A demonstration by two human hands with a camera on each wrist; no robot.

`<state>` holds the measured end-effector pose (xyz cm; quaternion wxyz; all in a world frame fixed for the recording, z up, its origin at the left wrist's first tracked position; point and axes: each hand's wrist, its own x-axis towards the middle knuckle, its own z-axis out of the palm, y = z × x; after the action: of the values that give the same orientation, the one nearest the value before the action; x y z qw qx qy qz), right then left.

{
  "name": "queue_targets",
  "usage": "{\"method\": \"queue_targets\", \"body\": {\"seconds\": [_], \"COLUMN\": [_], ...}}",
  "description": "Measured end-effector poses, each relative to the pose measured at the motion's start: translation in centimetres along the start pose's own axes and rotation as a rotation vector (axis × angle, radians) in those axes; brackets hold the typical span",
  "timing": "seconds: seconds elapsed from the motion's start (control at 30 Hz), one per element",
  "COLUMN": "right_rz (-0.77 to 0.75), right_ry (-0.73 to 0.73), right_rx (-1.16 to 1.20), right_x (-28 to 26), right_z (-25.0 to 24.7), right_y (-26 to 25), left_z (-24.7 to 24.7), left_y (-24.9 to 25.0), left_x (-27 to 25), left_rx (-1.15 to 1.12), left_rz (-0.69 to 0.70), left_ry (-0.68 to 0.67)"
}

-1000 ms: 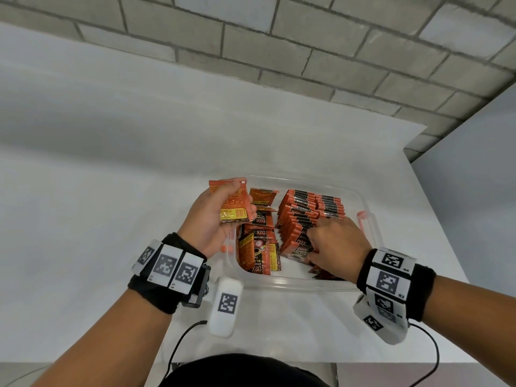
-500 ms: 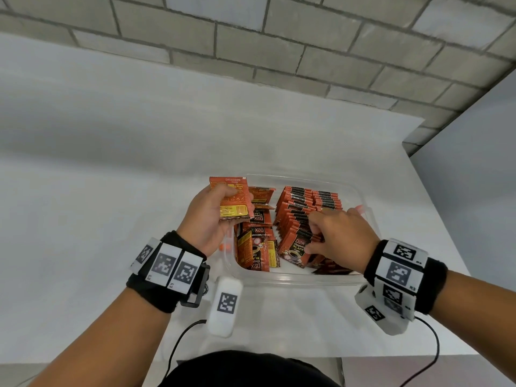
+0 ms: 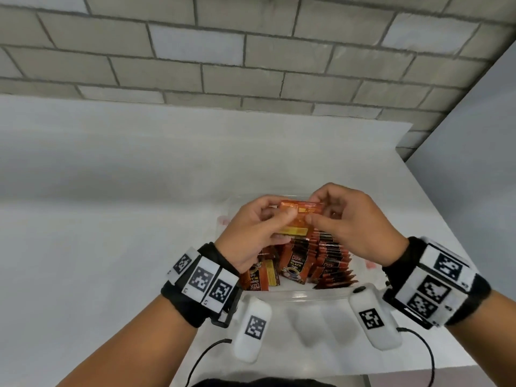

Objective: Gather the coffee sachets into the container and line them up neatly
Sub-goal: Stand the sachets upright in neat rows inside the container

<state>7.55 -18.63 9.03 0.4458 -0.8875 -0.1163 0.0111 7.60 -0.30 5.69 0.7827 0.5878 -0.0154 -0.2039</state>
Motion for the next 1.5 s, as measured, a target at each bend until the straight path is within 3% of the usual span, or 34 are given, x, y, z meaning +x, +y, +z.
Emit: {"method": "queue_targets", "body": {"seconds": [0.1,0.2,0.27,0.4,0.5,0.6,0.7,0.83,0.9,1.07,1.3,1.5], "right_rz": [-0.184,-0.263,-0.192,-0.02,0.09,0.192,0.311,0.259,0.244,0.173,0.084,0.105], "right_ry": [0.16,0.053,-0.032,0.053,-0.029,-0.06,-0.056,0.072,0.076,-0.294,-0.53,-0.584], "right_rx": [-0.093,-0.227,-0.233,-0.104,-0.046,0.09,0.297,0.331,0.244,-0.335,-0.647,-0.834], "right_x": [-0.5,-1.2,-1.5,-1.0,-0.2,0.1,-0.3,-0.3,-0.3,-1.1,0.4,0.8], "right_z": [-0.2,0.6,0.6,-0.6,-1.0,-1.1,-1.1,-1.2,-1.5,0.7,4.2,5.3], "right_y": [0.4,1.2,1.5,1.3,1.2,1.5,1.7,1.9,2.1,2.4,2.8,2.7], "left_z": [-0.4,-0.3,-0.3,0.2,1.2,2.0,2.3,2.2,1.8,1.2,0.7,0.4], "left_y": [0.4,0.6,0.5,0.6,0.9,1.2,1.0,0.7,0.7,-0.5,-1.8,-2.1], "left_x": [0.7,1.0,1.3,1.7,2.0,2.1,2.3,2.2,2.3,2.5,3.0,3.3], "left_rx": [-0.128,-0.139,-0.091,0.068,0.179,0.127,-0.017,0.044,0.063,0.094,-0.01,-0.095], "left_rz": [-0.145,-0.123,-0.075,-0.059,-0.072,-0.084,-0.165,-0.31,-0.356,-0.483,-0.626,-0.66], "left_ry": [0.083,0.049,0.064,0.041,-0.014,0.022,0.055,0.065,0.144,0.189,0.168,0.134]}}
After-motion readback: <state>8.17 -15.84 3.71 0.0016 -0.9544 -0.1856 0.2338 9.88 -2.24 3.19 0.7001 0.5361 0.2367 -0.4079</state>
